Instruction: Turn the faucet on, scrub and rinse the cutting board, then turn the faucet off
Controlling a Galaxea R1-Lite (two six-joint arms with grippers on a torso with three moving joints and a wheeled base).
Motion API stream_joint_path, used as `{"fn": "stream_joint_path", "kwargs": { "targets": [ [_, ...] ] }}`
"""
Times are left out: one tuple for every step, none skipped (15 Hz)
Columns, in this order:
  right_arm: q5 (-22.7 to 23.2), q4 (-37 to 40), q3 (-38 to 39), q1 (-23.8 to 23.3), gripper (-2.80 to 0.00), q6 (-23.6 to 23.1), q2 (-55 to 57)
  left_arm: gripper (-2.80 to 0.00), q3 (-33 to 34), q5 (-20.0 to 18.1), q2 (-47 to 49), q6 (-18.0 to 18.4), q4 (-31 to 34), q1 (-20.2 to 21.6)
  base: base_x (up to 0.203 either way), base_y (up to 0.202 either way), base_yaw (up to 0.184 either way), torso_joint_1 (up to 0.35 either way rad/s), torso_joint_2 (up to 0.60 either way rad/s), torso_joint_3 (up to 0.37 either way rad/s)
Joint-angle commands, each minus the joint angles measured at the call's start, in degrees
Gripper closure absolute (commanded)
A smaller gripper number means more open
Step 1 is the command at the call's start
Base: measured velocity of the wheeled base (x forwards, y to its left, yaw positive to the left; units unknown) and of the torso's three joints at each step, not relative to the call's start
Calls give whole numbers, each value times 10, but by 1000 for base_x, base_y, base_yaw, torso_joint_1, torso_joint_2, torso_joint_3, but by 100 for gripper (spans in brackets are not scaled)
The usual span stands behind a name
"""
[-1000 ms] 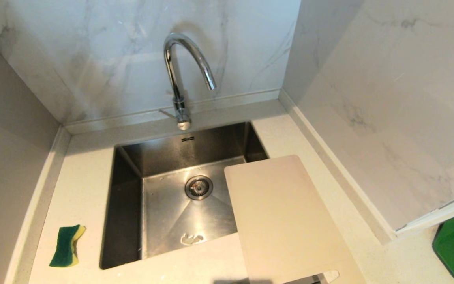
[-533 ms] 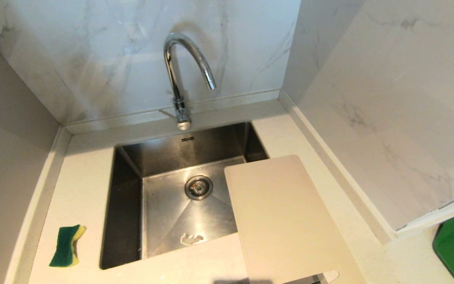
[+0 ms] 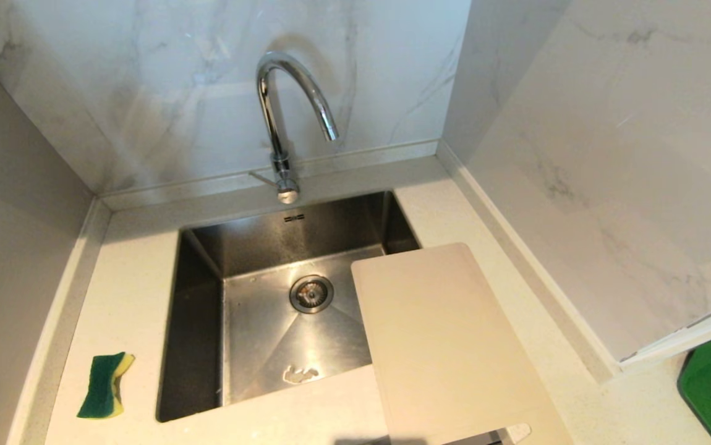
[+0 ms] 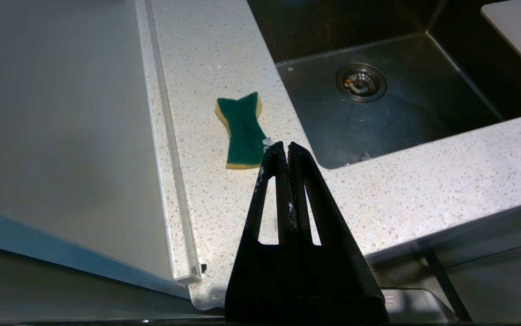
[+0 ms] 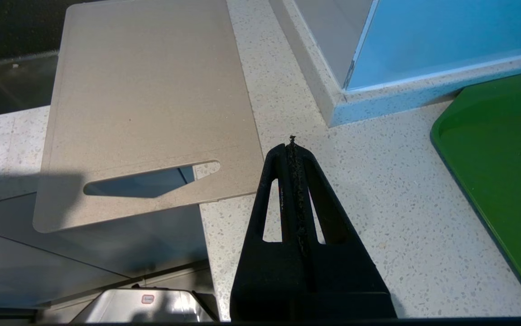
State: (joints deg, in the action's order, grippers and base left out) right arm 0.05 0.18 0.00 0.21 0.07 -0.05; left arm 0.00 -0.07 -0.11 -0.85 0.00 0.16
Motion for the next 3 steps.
{"fn": "stream_joint_path", "kwargs": {
  "targets": [
    [0, 0, 1, 0, 0, -1, 0, 0, 1, 0, 0, 2, 0, 0, 0, 0, 0, 0, 0, 0],
    [0, 0, 1, 0, 0, -1, 0, 0, 1, 0, 0, 5, 0, 0, 0, 0, 0, 0, 0, 0],
    [0, 0, 1, 0, 0, -1, 0, 0, 1, 0, 0, 5, 0, 0, 0, 0, 0, 0, 0, 0]
  ]
}}
